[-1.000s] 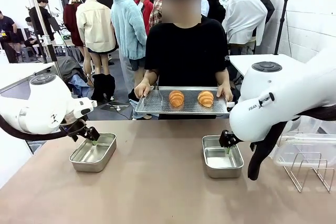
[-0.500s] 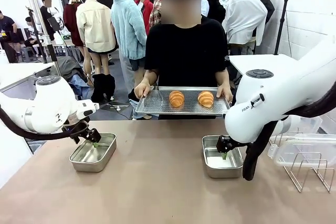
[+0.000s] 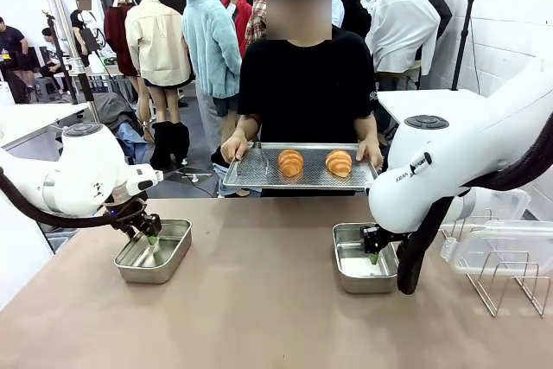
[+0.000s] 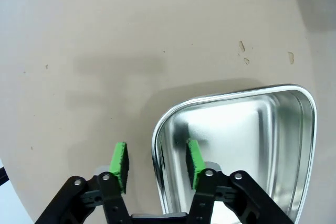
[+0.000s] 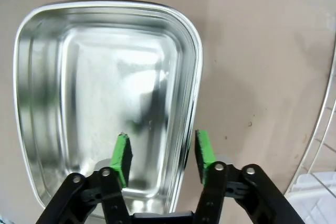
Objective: Place the bread in airtight containers.
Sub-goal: Lift both Airtight Container.
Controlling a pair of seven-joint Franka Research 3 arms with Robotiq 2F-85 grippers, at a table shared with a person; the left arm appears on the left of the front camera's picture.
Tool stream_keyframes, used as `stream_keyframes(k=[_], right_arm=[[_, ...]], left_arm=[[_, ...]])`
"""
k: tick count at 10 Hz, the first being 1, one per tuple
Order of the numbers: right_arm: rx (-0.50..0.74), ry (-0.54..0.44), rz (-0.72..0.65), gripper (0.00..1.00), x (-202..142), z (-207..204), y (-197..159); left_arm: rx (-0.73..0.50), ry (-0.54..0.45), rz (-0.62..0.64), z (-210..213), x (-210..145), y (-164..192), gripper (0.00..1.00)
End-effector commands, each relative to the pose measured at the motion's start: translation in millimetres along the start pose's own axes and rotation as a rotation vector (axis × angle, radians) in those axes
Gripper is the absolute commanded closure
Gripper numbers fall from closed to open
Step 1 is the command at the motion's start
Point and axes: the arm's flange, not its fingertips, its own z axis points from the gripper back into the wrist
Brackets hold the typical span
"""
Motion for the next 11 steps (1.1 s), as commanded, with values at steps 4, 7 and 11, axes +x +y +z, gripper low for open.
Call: stream_keyframes(k=[4,7,11], right_arm=[[0.029,-0.005,0.004,1.00,6.8,-3.7,0.5],[0.026,0.001,0.006,1.00,8.9,-3.6,0.6],[0.005,0.007,0.000,1.00,2.6,-2.9,0.0]], left_arm=[[-0.002,0.017,-0.014,-0.1,4.8,4.6,1.00],[-0.011,0.016,-0.013,0.4,4.7,5.1,1.00],[0.000,0.001,0.003,3.5,4.7,1.5,1.00]])
